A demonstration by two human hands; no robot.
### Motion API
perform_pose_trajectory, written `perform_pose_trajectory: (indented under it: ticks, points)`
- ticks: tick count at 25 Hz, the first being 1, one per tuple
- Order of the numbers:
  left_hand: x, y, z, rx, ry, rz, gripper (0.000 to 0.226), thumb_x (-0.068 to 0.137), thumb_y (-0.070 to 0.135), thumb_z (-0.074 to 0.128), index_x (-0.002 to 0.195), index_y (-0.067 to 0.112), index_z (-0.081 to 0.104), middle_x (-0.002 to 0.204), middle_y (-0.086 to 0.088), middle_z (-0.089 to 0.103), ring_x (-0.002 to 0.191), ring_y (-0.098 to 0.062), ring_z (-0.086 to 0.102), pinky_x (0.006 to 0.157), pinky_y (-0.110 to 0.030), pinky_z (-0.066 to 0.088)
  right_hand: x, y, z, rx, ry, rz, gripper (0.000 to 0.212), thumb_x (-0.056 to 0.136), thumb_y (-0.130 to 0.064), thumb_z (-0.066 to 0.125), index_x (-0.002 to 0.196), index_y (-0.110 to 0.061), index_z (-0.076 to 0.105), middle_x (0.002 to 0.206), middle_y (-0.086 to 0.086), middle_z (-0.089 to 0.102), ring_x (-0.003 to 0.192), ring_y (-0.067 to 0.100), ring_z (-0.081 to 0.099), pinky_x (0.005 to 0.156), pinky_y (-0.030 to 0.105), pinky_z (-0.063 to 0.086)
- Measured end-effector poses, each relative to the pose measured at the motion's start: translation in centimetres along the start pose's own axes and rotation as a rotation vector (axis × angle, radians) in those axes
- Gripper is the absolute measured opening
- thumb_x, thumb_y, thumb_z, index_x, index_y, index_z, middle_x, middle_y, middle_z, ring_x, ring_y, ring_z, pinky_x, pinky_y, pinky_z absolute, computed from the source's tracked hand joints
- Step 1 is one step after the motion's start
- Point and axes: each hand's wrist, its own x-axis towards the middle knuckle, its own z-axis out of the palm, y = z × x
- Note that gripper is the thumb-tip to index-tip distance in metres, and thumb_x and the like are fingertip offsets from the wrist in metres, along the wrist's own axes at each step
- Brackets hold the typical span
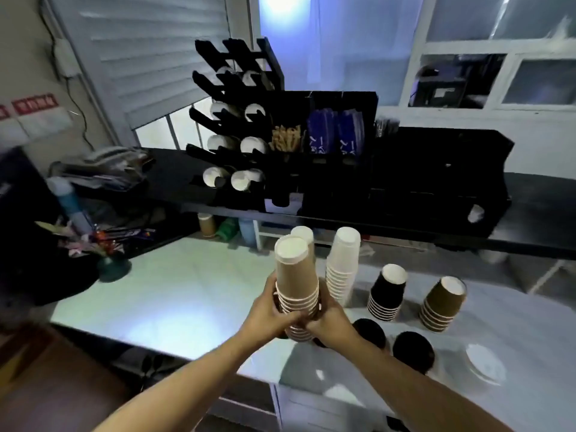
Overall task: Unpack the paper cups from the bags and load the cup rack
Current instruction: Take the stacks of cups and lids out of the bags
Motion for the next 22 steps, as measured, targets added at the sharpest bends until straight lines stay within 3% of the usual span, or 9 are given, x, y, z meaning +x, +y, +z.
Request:
perform_pose_trajectory:
  ticks: [3, 6, 8, 11, 14, 16, 19, 22]
  points:
    - [3.9, -2.7, -6.4, 0.036, 0.001, 0.001, 0.091, 0.068, 0.036, 0.090, 0.139, 0.043, 0.034, 0.121, 0.022, 0.062, 0.105, 0.012, 0.060, 0.079, -0.012, 0.051, 5.7, -2.5, 4.4, -0.088, -0.083, 0.055, 0.078, 0.081, -0.008, 0.074, 0.134, -0.041, 0.027, 0.115, -0.028, 0.052, 0.103, -0.015, 0.053, 0.083, -0.003, 0.037]
    - [7.2, -4.8, -9.7, 0.071, 0.000, 0.011, 0.093, 0.067, 0.042, 0.090, 0.139, 0.050, 0.031, 0.123, 0.026, 0.061, 0.109, 0.009, 0.059, 0.085, -0.015, 0.051, 9.2, -2.2, 6.7, -0.169, -0.129, 0.106, 0.082, 0.083, -0.033, 0.070, 0.150, -0.039, 0.024, 0.139, -0.014, 0.051, 0.118, 0.004, 0.054, 0.102, 0.026, 0.047]
    - [8.8, -6.1, -10.8, 0.082, 0.016, 0.020, 0.092, 0.068, 0.041, 0.089, 0.137, 0.053, 0.030, 0.124, 0.030, 0.058, 0.111, 0.009, 0.058, 0.086, -0.013, 0.049, 10.2, -1.0, 7.4, -0.270, -0.151, 0.155, 0.077, 0.090, -0.050, 0.064, 0.154, -0.032, 0.025, 0.143, -0.009, 0.047, 0.125, 0.011, 0.051, 0.106, 0.035, 0.044]
    - [11.1, -7.9, -11.4, 0.076, 0.026, 0.017, 0.093, 0.071, 0.038, 0.087, 0.141, 0.051, 0.027, 0.125, 0.029, 0.055, 0.113, 0.009, 0.056, 0.086, -0.012, 0.046, 11.0, 0.7, 7.8, -0.366, -0.148, 0.198, 0.064, 0.096, -0.053, 0.055, 0.151, -0.026, 0.036, 0.151, -0.006, 0.041, 0.139, 0.014, 0.040, 0.114, 0.034, 0.035]
    - [12.9, -9.6, -11.0, 0.086, 0.016, 0.012, 0.092, 0.073, 0.030, 0.085, 0.138, 0.055, 0.024, 0.125, 0.033, 0.050, 0.112, 0.012, 0.053, 0.084, -0.005, 0.042, 11.7, 2.1, 8.1, -0.400, -0.155, 0.193, 0.056, 0.098, -0.050, 0.053, 0.148, -0.027, 0.043, 0.150, -0.007, 0.044, 0.137, 0.012, 0.042, 0.113, 0.032, 0.037]
    - [14.2, -10.7, -10.4, 0.091, -0.003, -0.002, 0.093, 0.074, 0.025, 0.085, 0.141, 0.050, 0.025, 0.125, 0.028, 0.050, 0.108, 0.007, 0.054, 0.082, -0.001, 0.038, 12.1, 2.9, 8.3, -0.414, -0.156, 0.201, 0.050, 0.098, -0.047, 0.053, 0.143, -0.026, 0.049, 0.145, -0.006, 0.050, 0.131, 0.012, 0.048, 0.110, 0.033, 0.041]
    - [15.6, -12.9, -9.2, 0.101, -0.037, -0.034, 0.095, 0.075, 0.024, 0.085, 0.148, 0.036, 0.025, 0.134, 0.015, 0.051, 0.119, -0.009, 0.054, 0.091, -0.014, 0.044, 11.9, 3.9, 8.4, -0.432, -0.162, 0.225, 0.041, 0.099, -0.039, 0.054, 0.136, -0.022, 0.057, 0.137, -0.004, 0.056, 0.122, 0.012, 0.054, 0.105, 0.027, 0.042]
    - [16.0, -14.7, -8.8, 0.084, -0.024, -0.059, 0.097, 0.078, 0.028, 0.084, 0.150, 0.038, 0.021, 0.141, 0.009, 0.052, 0.123, -0.014, 0.056, 0.098, -0.034, 0.049, 11.4, 4.8, 8.1, -0.414, -0.129, 0.262, 0.035, 0.098, -0.037, 0.055, 0.130, -0.024, 0.060, 0.132, -0.006, 0.059, 0.112, 0.011, 0.059, 0.099, 0.024, 0.045]
